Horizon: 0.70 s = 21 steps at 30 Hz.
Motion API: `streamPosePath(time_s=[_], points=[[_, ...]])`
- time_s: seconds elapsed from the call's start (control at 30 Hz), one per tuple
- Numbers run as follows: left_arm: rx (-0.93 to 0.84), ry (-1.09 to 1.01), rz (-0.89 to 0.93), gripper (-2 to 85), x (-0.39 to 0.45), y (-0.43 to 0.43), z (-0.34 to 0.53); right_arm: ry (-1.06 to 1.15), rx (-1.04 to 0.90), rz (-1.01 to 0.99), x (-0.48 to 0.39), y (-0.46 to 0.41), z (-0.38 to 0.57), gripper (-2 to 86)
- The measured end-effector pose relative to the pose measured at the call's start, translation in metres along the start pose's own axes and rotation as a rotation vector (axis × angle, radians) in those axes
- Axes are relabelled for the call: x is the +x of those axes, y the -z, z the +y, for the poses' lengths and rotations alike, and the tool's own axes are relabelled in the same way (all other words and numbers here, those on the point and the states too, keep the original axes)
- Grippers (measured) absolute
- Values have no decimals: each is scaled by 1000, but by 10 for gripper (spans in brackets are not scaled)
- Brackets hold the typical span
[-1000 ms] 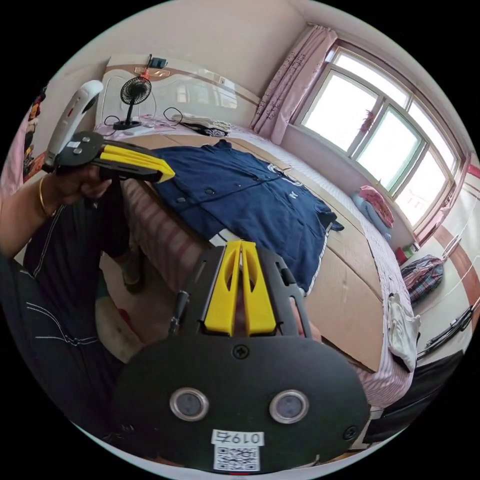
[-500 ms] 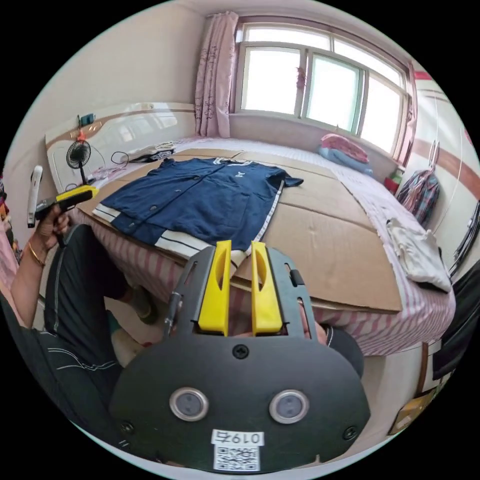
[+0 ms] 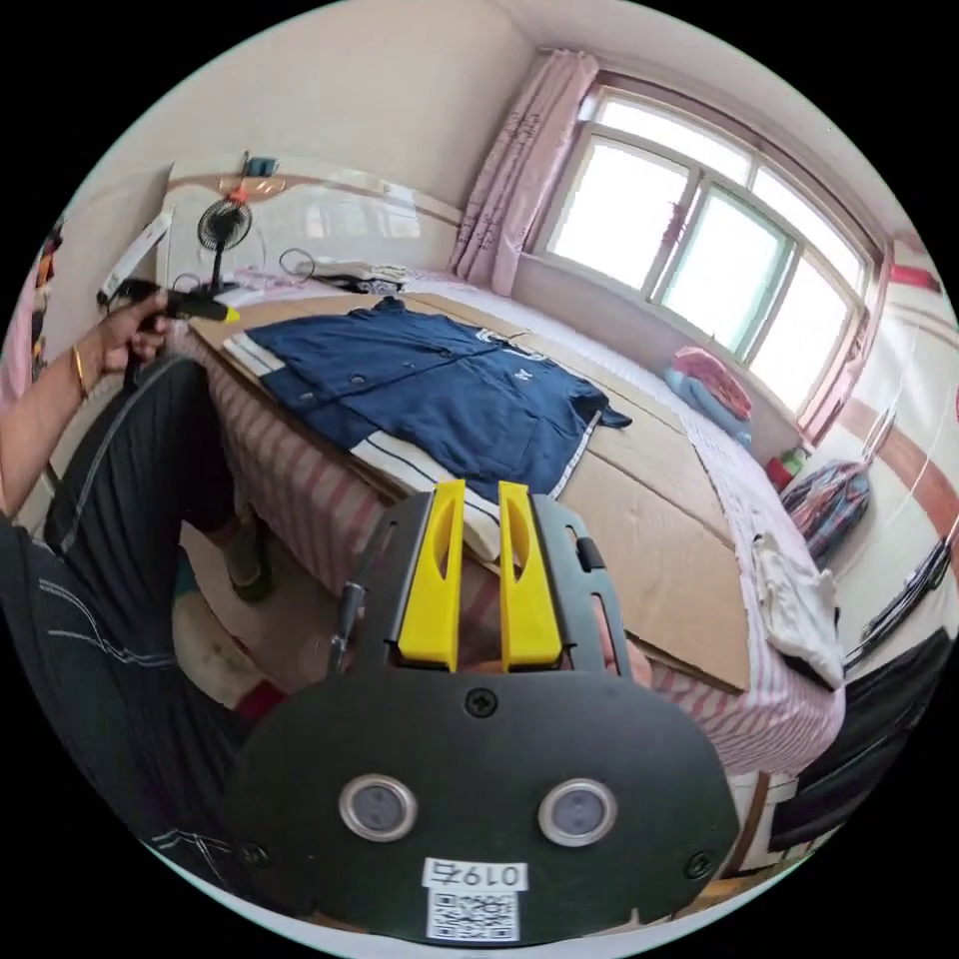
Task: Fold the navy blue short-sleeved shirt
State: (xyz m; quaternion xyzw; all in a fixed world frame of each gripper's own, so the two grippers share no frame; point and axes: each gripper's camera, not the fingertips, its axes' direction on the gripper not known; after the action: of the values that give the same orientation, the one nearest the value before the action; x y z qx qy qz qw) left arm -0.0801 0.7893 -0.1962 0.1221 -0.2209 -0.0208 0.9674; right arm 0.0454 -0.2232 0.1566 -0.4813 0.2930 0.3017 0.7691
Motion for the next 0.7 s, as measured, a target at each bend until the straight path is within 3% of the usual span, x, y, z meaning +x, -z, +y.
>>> streamPosePath(time_s=[0.17,0.4,0.7], points=[[14,-341,-51,60,58,17,17,360,-74,214,-65,-4,-24,49],[54,-777,-270,59,154,18,69,531,-110,326,-90,-24,-66,47],[69,-868,-298,55,185,24,93,594,-124,367,-88,-23,-114,48]])
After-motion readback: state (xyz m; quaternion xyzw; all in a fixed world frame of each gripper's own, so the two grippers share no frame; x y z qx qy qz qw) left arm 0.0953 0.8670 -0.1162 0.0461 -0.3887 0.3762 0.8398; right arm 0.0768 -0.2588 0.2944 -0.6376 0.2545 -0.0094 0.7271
